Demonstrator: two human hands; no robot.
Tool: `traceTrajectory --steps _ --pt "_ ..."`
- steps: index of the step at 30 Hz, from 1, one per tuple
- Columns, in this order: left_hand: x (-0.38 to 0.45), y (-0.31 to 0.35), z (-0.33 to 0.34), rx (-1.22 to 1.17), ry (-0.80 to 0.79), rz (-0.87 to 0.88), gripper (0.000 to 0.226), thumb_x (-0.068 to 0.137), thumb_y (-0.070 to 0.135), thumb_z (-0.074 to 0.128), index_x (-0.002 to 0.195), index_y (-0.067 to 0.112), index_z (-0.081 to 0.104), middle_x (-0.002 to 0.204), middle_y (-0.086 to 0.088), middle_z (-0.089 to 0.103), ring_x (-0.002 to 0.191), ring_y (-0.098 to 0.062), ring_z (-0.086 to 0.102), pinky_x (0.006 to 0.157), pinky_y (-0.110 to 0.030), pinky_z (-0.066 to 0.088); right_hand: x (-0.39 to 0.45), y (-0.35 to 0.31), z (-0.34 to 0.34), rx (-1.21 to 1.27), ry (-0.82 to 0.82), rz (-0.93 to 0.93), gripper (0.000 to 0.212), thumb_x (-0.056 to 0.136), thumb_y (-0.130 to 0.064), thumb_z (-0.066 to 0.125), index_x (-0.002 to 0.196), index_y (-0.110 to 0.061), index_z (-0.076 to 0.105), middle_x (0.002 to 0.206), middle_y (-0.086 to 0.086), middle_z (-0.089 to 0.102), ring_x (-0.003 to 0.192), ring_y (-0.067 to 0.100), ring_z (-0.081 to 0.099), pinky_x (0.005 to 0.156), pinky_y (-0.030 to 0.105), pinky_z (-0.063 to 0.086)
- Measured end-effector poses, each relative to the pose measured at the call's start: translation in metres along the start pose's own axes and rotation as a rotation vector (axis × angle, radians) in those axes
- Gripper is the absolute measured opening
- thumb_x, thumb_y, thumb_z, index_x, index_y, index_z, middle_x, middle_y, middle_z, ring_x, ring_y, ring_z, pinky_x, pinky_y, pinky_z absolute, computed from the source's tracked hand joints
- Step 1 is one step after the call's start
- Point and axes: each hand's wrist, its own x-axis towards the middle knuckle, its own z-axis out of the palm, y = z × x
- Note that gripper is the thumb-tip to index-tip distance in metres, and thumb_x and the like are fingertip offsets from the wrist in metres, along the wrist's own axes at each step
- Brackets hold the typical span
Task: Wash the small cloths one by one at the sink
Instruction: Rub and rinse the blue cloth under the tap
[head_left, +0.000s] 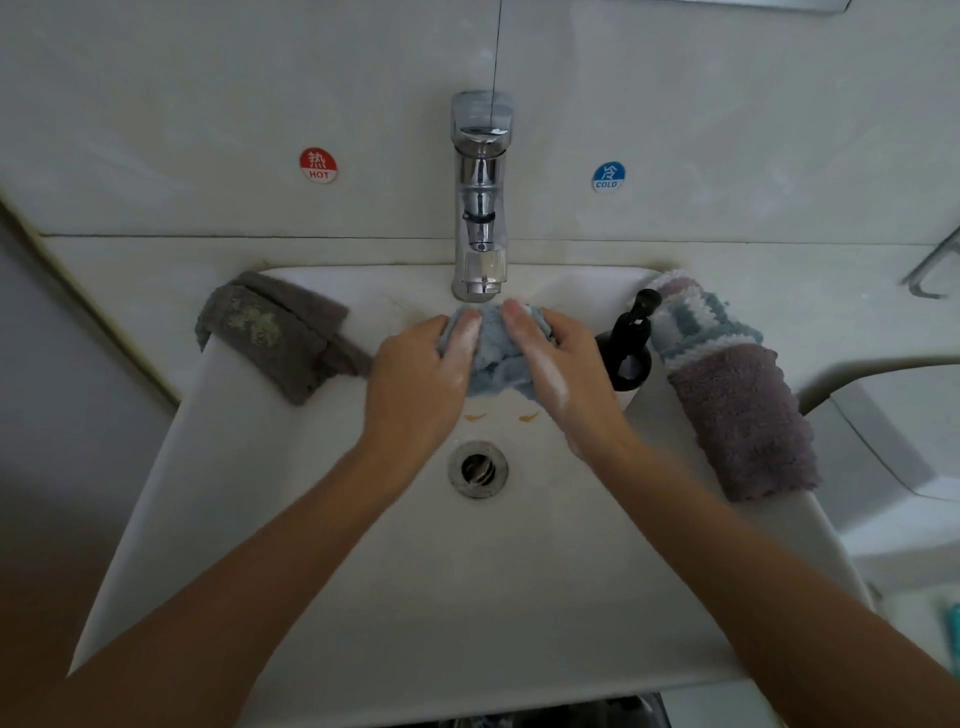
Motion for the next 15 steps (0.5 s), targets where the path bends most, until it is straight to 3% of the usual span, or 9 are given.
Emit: traceTrajectory --steps 2,4,7,9,12,15 --pt "-0.014 0.011 0.013 -0.082 0.049 0.031 0.044 0.096 0.042 0.038 0.058 0.022 0.051 0.051 0.006 0.049 0.049 -0.009 0.049 0.049 -0.03 0.042 0.0 0.0 0.009 0.008 0.121 -0.05 0.045 0.102 -0.037 0.048 0.073 -0.008 0.065 0.064 0.0 0.065 0.063 0.012 0.064 0.059 0.028 0.05" --pt "-0.02 0.025 0.024 -0.169 0.096 0.011 0.048 0.1 0.037 0.041 0.054 0.023 0.045 0.046 0.007 0.045 0.045 -0.008 0.046 0.047 -0.027 0.04 -0.003 -0.002 0.016 0.076 0.231 -0.085 0.05 0.104 -0.029 0.046 0.063 -0.001 0.054 0.053 0.0 0.051 0.051 0.012 0.049 0.05 0.026 0.039" --pt "-0.007 0.024 0.031 -0.125 0.162 -0.043 0.046 0.101 0.028 0.044 0.056 0.024 0.043 0.048 0.007 0.044 0.045 -0.004 0.046 0.045 -0.019 0.034 -0.013 0.0 0.021 0.133 0.23 -0.073 0.048 0.101 -0.017 0.045 0.054 -0.016 0.037 0.045 -0.007 0.034 0.044 0.008 0.032 0.045 0.022 0.027" --pt "-0.001 0.016 0.032 -0.145 0.16 -0.118 0.044 0.1 0.025 0.044 0.056 0.026 0.041 0.05 0.01 0.043 0.045 -0.004 0.043 0.047 -0.018 0.034 -0.017 0.005 0.024 0.156 0.169 0.029 0.042 0.097 -0.015 0.045 0.056 -0.013 0.039 0.049 0.0 0.037 0.047 0.012 0.036 0.048 0.023 0.03" --pt "-0.02 0.013 0.036 -0.229 0.155 -0.172 0.047 0.097 0.015 0.047 0.051 0.02 0.041 0.046 0.008 0.042 0.044 -0.007 0.041 0.047 -0.028 0.037 -0.01 0.013 0.026 0.08 0.132 0.205 0.026 0.095 -0.017 0.045 0.072 -0.01 0.055 0.067 0.011 0.048 0.063 0.019 0.046 0.058 0.032 0.036" --pt "-0.024 0.015 0.037 -0.271 0.121 -0.208 0.045 0.096 0.011 0.046 0.052 0.018 0.041 0.045 0.009 0.041 0.042 -0.004 0.041 0.043 -0.017 0.033 -0.002 0.01 0.031 0.138 0.192 0.226 0.022 0.094 -0.014 0.046 0.075 -0.01 0.057 0.07 0.013 0.049 0.065 0.021 0.048 0.06 0.034 0.038"
